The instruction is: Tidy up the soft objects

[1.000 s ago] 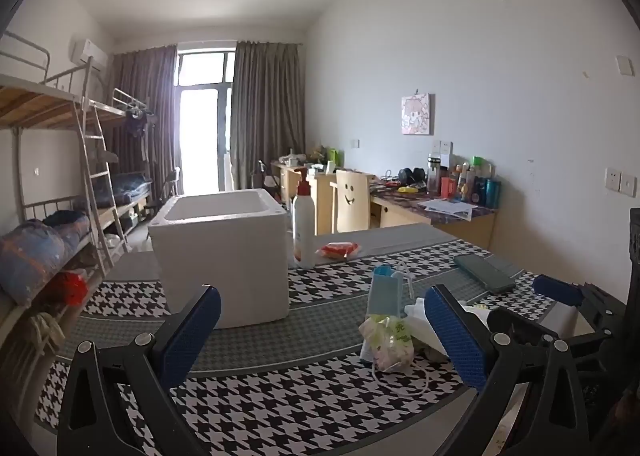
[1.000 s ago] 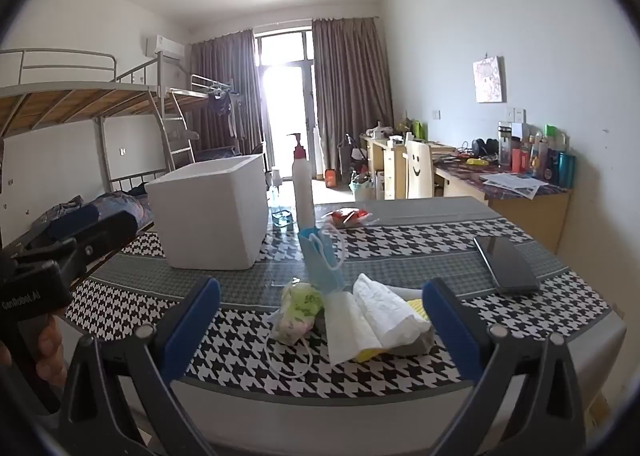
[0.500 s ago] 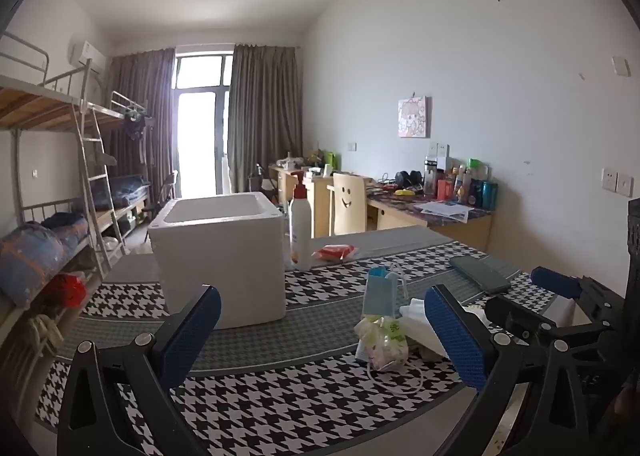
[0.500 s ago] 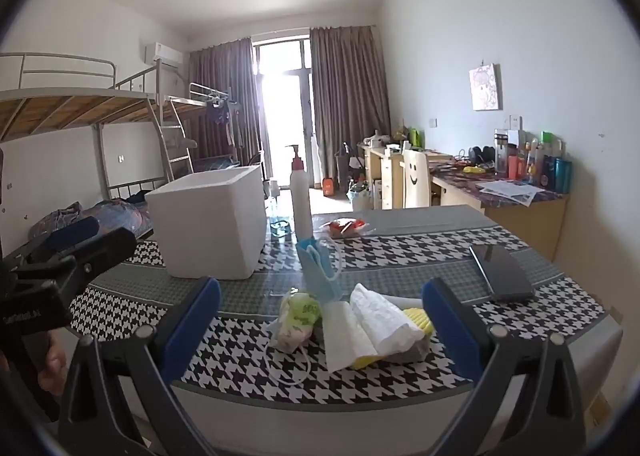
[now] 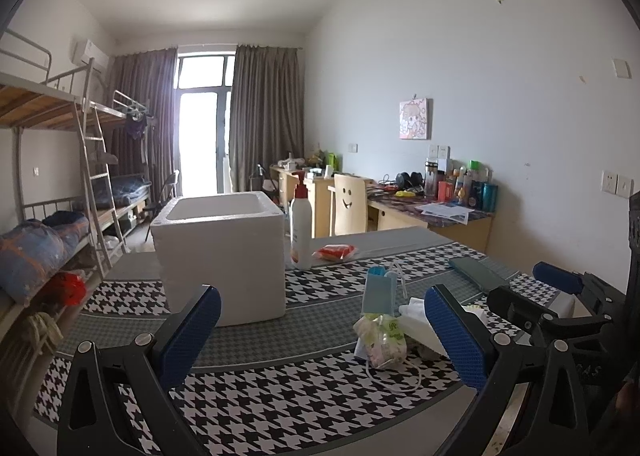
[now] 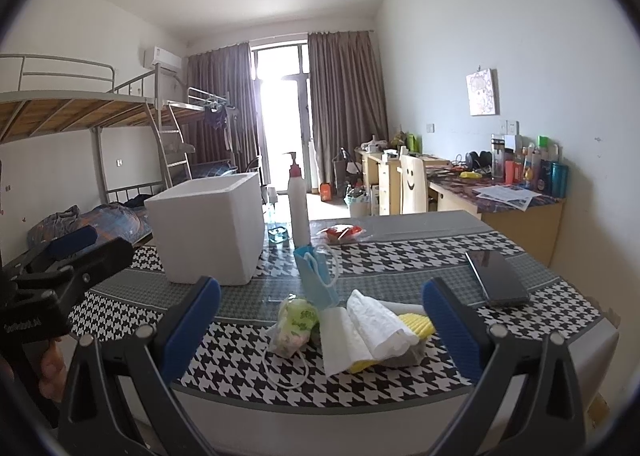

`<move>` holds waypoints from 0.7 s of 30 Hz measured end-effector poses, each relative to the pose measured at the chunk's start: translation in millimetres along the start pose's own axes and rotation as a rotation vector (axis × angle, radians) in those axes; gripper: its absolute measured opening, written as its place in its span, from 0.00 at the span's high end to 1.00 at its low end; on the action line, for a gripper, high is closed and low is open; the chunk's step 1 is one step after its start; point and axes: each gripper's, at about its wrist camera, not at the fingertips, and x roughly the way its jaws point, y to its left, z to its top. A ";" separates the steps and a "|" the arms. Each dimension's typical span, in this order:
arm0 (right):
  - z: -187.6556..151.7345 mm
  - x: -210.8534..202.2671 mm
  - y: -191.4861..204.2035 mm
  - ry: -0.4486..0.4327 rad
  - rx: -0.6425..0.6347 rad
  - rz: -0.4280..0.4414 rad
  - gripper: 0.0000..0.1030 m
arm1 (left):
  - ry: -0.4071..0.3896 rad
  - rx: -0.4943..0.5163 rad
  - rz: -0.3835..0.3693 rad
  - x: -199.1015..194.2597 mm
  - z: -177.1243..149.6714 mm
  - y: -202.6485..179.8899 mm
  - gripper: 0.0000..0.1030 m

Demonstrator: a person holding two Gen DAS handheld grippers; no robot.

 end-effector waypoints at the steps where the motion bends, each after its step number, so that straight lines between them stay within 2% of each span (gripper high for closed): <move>1: 0.0 0.1 0.1 0.001 0.000 0.002 0.01 | 0.001 -0.001 -0.003 -0.6 -0.4 -0.3 0.01; 21: -1.8 0.7 -2.8 0.003 0.000 -0.005 0.01 | 0.025 -0.003 -0.013 6.7 -3.8 -2.0 0.01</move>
